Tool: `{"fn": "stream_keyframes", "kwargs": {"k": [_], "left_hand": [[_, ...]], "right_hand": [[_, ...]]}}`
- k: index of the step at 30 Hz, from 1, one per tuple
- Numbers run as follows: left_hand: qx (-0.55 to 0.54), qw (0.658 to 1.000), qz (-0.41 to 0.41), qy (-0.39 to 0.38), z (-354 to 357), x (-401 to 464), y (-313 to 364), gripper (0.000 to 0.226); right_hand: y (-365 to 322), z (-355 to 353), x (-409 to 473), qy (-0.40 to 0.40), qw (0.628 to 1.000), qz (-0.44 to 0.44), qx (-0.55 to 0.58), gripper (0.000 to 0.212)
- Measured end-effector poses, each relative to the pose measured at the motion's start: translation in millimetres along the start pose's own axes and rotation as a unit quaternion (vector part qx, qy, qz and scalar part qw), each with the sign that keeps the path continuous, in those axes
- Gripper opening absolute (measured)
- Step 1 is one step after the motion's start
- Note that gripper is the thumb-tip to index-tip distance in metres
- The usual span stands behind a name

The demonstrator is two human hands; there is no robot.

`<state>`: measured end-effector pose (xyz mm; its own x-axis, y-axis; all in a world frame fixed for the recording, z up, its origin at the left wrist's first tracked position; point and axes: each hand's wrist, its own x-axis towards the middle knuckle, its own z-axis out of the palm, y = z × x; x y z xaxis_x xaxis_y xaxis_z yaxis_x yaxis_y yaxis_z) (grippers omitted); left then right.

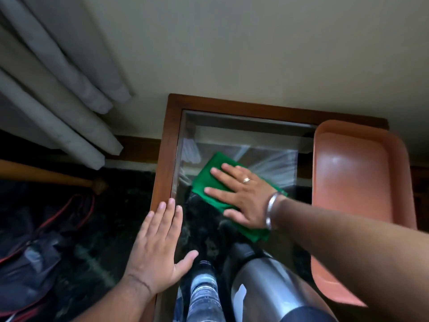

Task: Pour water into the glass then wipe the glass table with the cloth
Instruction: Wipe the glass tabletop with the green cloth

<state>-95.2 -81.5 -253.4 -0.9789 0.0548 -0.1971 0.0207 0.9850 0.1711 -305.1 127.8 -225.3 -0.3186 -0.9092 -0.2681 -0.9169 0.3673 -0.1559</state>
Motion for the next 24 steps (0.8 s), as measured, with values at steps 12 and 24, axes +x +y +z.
{"fn": "stream_keyframes", "kwargs": {"k": [12,24], "left_hand": [[-0.002,0.999,0.008,0.052,7.4,0.3,-3.3,0.101],[0.017,1.000,0.002,-0.007,-2.9,-1.8,0.9,0.097]], "right_hand": [[-2.4,-2.2,-3.3,-0.042,0.992,-0.123,-0.001,0.072],[-24.6,-3.1,-10.4,-0.052,0.993,-0.101,0.015,0.073]]}}
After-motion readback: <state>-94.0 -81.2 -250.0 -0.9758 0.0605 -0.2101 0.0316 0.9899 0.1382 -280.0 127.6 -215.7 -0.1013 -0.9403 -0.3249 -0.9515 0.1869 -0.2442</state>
